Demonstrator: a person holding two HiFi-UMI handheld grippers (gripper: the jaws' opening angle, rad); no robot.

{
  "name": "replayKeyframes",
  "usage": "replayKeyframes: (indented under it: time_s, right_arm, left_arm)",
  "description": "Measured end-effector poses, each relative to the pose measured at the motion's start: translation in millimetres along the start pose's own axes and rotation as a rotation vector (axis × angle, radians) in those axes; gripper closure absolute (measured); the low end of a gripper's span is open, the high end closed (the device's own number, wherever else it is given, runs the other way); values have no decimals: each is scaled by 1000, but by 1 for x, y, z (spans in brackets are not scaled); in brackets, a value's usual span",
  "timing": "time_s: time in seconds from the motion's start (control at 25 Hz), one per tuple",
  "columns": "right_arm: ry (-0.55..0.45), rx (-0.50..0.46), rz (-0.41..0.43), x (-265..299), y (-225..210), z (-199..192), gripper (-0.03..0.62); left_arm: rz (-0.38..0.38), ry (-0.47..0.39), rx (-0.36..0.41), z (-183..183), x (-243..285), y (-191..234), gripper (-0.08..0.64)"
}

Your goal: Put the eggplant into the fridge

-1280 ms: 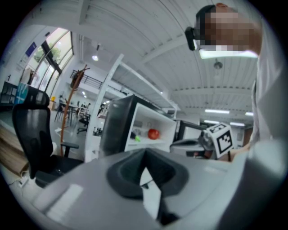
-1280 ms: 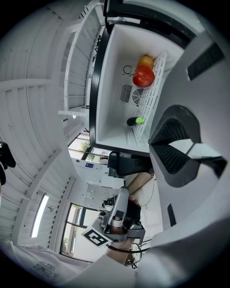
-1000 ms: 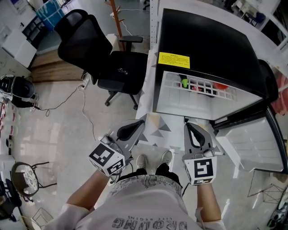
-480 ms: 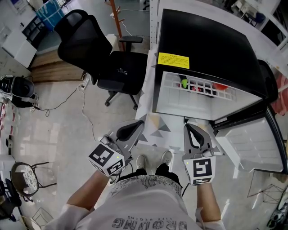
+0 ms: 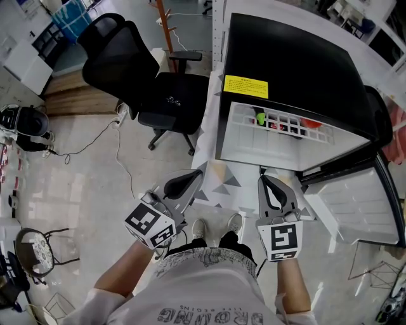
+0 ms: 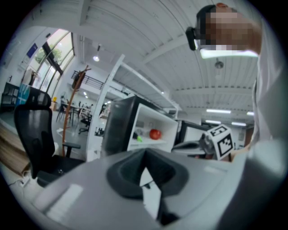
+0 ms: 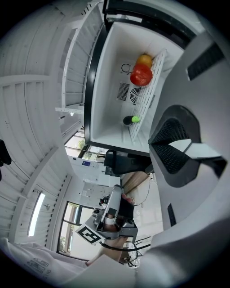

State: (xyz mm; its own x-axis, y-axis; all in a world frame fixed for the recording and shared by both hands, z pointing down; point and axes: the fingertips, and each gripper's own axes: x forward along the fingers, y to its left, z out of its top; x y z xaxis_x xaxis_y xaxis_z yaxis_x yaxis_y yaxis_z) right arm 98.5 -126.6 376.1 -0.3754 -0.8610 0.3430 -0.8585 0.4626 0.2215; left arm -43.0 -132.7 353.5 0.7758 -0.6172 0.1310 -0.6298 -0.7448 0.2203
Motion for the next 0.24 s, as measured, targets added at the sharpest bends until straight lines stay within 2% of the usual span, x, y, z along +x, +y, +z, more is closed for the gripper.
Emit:
replayKeyframes:
  time_s: [0.24]
  right_arm:
    - [0,-1,-4,-1,-2,0,589]
  left_arm:
    - [0,-2,0,1,0,-1,552]
